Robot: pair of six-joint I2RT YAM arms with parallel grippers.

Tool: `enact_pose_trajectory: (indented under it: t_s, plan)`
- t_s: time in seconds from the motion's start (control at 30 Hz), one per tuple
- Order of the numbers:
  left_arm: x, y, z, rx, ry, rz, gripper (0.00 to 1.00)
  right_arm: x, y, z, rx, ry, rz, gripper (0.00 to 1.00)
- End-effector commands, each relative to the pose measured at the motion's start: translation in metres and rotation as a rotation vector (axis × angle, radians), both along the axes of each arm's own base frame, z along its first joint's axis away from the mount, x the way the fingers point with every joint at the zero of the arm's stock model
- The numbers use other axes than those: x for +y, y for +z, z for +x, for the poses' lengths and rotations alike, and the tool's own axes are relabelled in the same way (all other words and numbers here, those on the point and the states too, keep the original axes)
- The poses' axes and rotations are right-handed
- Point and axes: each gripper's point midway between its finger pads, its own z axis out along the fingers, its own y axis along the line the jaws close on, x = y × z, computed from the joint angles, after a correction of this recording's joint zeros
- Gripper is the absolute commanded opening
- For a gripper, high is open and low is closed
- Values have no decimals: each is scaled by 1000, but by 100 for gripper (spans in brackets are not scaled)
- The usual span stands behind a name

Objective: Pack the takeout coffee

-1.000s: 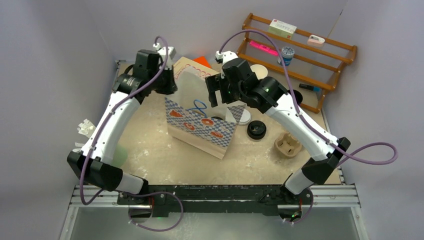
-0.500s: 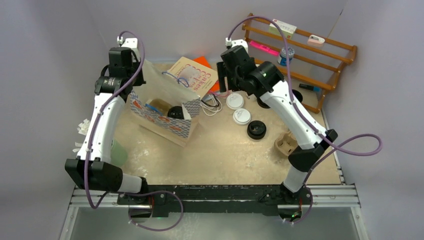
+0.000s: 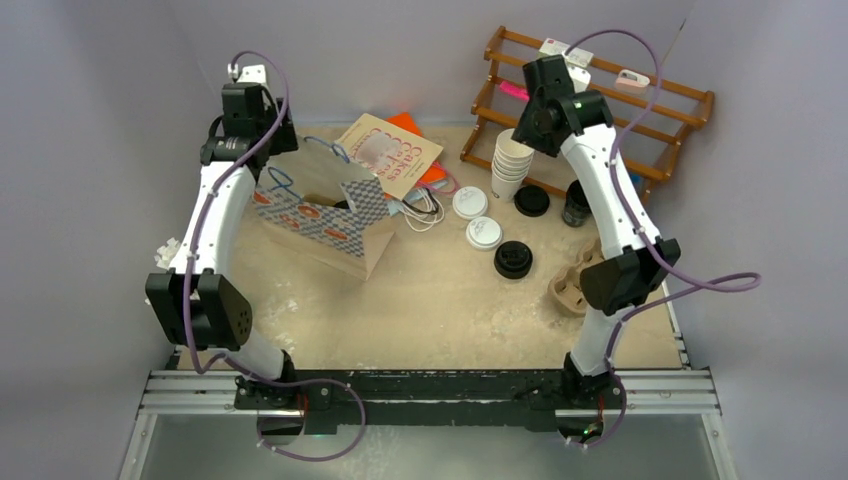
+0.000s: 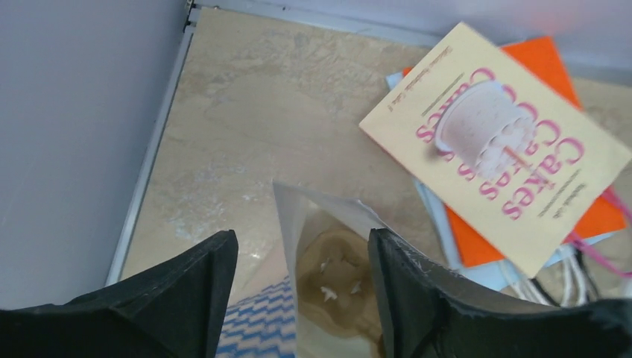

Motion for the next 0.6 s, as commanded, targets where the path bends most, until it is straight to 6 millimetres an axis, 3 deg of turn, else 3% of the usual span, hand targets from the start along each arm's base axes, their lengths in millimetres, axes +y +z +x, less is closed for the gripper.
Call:
enact_pose_trajectory:
  t_s: [0.0, 0.17, 0.33, 0.43, 0.57]
  plan:
    - [-13, 79, -3, -211, 0, -127, 70, -5, -8, 32, -46, -105, 135, 48]
    - [-33, 130, -14, -360, -48, -256, 76, -18, -20, 55, -63, -165, 105, 44]
    - [-96, 178, -26, -487, -267, -319, 76, -26, -39, 71, -49, -165, 108, 41]
    - [-143, 187, -38, -537, -435, -367, 72, -23, -51, 78, -33, -156, 122, 39]
    - [-188, 178, -52, -523, -593, -443, 69, -25, -58, 80, -30, -174, 120, 36]
